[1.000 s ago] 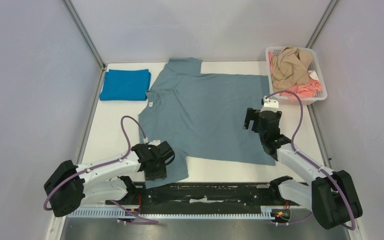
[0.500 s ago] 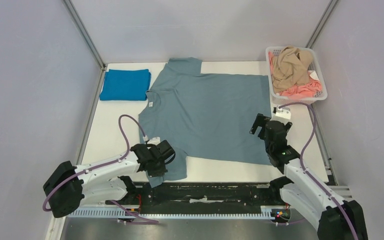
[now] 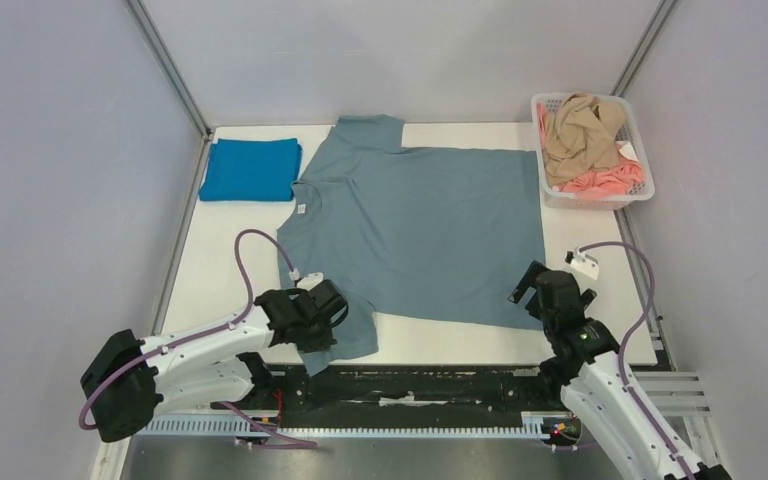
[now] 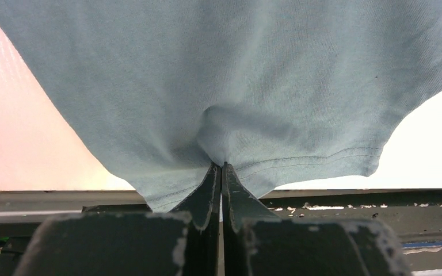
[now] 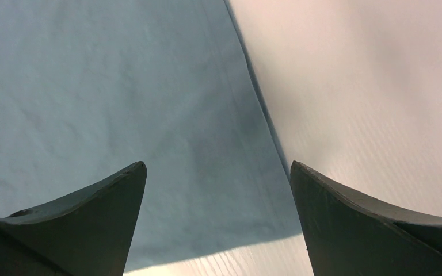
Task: Fold and stack the t-shirts
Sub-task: Grab the side of the flattened tshirt closest away from the robot with both arms, then fold the flattened tshirt in 1/3 of the way, then grab the side of the flattened tshirt furthest away from the robot with both arms
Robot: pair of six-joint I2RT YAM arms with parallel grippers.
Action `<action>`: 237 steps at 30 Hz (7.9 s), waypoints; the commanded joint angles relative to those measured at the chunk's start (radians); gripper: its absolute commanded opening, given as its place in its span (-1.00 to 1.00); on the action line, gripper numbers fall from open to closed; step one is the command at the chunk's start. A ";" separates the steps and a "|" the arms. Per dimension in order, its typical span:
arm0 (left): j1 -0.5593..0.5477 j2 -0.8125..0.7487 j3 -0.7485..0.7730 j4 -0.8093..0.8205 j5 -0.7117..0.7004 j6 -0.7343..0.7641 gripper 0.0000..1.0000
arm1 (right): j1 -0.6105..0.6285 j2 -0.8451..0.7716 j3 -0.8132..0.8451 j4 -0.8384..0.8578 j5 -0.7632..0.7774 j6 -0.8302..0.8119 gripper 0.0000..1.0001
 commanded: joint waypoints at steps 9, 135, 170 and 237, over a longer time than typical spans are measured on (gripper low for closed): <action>-0.004 -0.042 0.003 0.011 -0.010 0.039 -0.96 | -0.001 -0.106 -0.080 -0.196 -0.142 0.164 0.95; 0.588 1.000 0.911 0.584 0.308 0.402 0.67 | -0.126 0.677 0.143 0.674 -0.453 -0.302 0.96; 0.572 0.811 0.672 0.449 0.136 0.428 0.70 | 0.100 1.000 0.278 0.748 -0.295 -0.321 0.96; 0.761 1.316 1.705 0.338 0.248 0.607 0.74 | 0.131 0.478 0.241 0.499 0.072 -0.220 0.96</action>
